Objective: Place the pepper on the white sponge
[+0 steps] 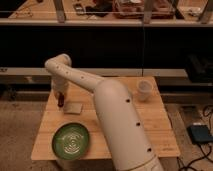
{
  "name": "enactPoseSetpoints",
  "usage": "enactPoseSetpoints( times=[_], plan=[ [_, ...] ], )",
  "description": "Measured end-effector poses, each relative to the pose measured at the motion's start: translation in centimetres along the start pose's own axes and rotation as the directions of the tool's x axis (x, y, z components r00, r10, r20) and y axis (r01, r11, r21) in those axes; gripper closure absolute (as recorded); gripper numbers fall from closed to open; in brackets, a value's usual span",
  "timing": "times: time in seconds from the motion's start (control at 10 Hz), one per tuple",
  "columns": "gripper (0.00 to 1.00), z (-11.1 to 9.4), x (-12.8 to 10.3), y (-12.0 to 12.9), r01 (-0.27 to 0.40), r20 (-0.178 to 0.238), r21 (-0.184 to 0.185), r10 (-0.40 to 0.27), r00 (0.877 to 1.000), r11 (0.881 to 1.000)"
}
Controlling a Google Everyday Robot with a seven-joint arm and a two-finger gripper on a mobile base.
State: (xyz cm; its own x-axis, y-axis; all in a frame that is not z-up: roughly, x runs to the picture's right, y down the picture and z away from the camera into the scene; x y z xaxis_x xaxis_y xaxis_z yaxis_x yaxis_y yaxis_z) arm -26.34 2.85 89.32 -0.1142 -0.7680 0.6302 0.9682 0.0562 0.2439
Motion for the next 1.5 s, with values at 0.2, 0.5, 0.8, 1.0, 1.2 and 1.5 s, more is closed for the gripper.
enactPoseSetpoints(
  times=[0.2, 0.5, 0.8, 1.0, 1.2, 1.5],
  plan=[
    [0.97, -0.1, 0.2, 3.2, -0.044, 0.013, -0.009, 0.044, 0.999, 0.999],
    [0.97, 0.1, -0.7, 5.9, -0.085, 0.043, -0.007, 0.085, 0.995, 0.996],
    [0.97, -0.8, -1.7, 6.9, -0.103, 0.058, 0.026, 0.102, 0.993, 0.994],
    [0.97, -1.1, -2.8, 6.8, -0.089, 0.066, 0.042, 0.086, 0.994, 0.995],
    [0.97, -0.6, -3.9, 6.9, -0.074, 0.067, 0.044, 0.071, 0.995, 0.996],
    [0.97, -0.1, -4.8, 6.6, -0.063, 0.058, 0.053, 0.060, 0.997, 0.997]
  ],
)
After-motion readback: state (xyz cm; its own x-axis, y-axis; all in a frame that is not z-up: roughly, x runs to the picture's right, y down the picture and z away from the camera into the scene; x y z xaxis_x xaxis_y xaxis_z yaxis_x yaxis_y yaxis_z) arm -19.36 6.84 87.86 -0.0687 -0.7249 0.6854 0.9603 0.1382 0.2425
